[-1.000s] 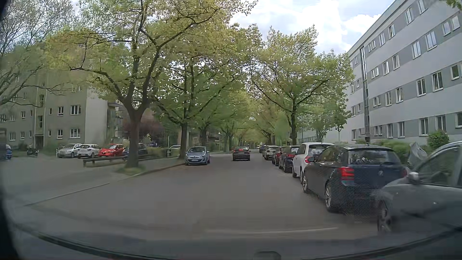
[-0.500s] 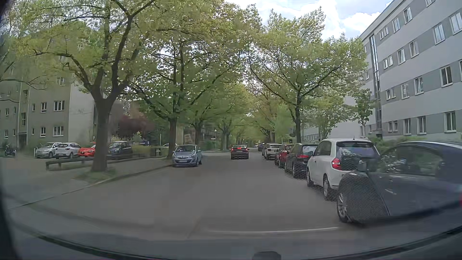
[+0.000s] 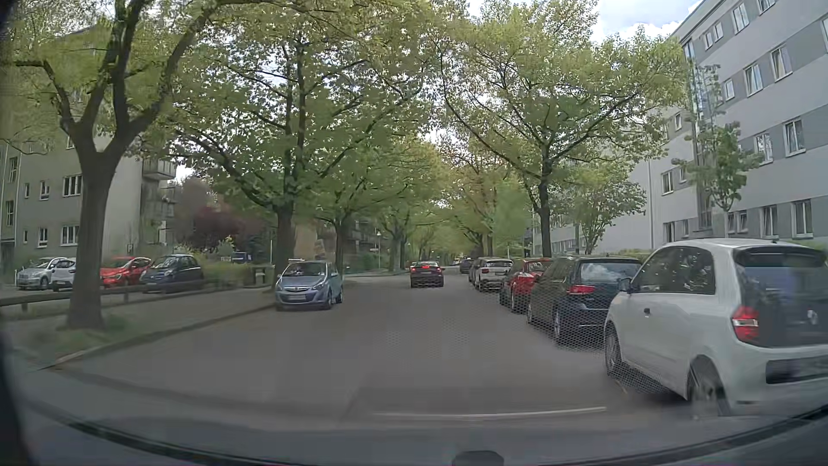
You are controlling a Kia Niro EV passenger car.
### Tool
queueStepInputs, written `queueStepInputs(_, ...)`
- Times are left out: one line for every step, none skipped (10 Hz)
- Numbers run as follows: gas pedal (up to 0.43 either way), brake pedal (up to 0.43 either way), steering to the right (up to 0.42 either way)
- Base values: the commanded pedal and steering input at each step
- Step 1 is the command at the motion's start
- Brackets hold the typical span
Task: Follow the waypoints while adhering to traffic rules and regulations
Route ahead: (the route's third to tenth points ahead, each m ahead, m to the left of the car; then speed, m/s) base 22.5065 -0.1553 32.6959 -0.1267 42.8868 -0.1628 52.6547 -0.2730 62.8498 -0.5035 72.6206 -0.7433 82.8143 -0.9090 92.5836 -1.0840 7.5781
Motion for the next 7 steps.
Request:
queueStepInputs(0.260,0.024,0.006)
queueStepInputs(0.260,0.024,0.005)
queueStepInputs(0.260,0.024,0.005)
queueStepInputs(0.260,0.024,0.004)
queueStepInputs(0.260,0.024,0.004)
queueStepInputs(0.260,0.024,0.003)
queueStepInputs(0.260,0.024,0.003)
